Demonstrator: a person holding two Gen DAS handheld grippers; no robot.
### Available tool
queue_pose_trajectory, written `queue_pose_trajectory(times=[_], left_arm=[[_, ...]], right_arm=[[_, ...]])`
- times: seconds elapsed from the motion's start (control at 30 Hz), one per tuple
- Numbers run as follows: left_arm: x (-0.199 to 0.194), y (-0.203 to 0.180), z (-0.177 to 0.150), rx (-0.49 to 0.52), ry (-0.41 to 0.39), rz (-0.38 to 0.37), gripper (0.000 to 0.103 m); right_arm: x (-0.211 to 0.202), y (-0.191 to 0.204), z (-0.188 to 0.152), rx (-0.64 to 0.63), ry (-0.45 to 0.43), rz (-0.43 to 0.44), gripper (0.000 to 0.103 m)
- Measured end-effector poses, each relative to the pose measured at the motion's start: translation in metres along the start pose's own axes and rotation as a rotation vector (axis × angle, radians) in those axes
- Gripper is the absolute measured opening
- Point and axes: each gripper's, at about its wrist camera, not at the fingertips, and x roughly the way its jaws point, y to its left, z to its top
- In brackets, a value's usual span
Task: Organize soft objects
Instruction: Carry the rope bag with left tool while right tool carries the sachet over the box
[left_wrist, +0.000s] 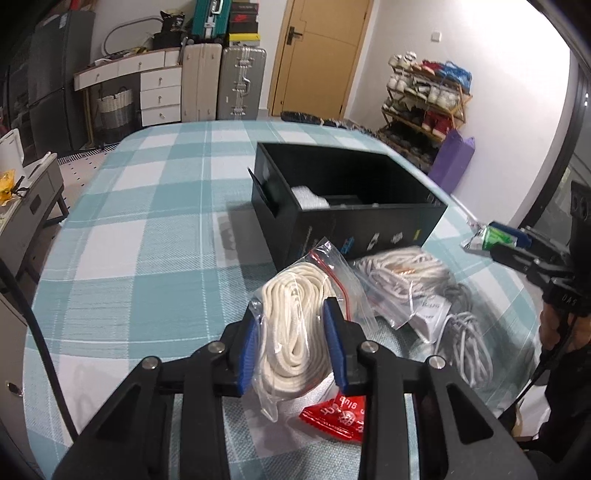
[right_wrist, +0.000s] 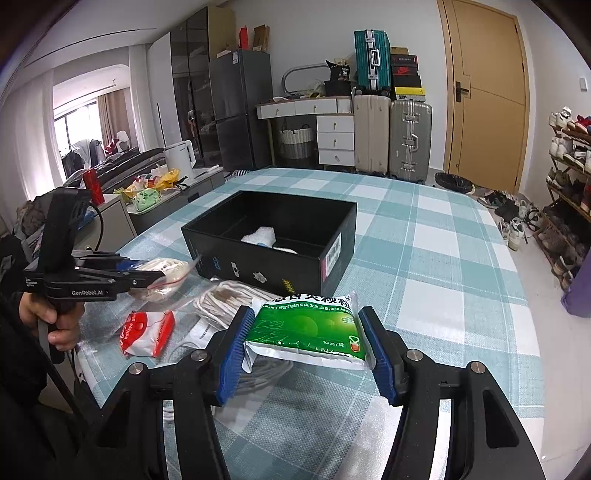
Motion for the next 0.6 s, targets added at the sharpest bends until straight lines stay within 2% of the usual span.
queue_pose_trajectory(times=[0.37, 0.6], left_arm=[[-0.026, -0.005, 0.018, -0.011, -0.101, -0.009, 0.031], [-0.03, -0.011, 0.035, -0.008, -0.14, -0.01, 0.031]], right_arm=[[-0.009, 0.01, 0.012, -0.007, -0.046, -0.011, 0.059], [-0.009, 0.017, 0.022, -0.007, -0.062, -0.017, 0.059]])
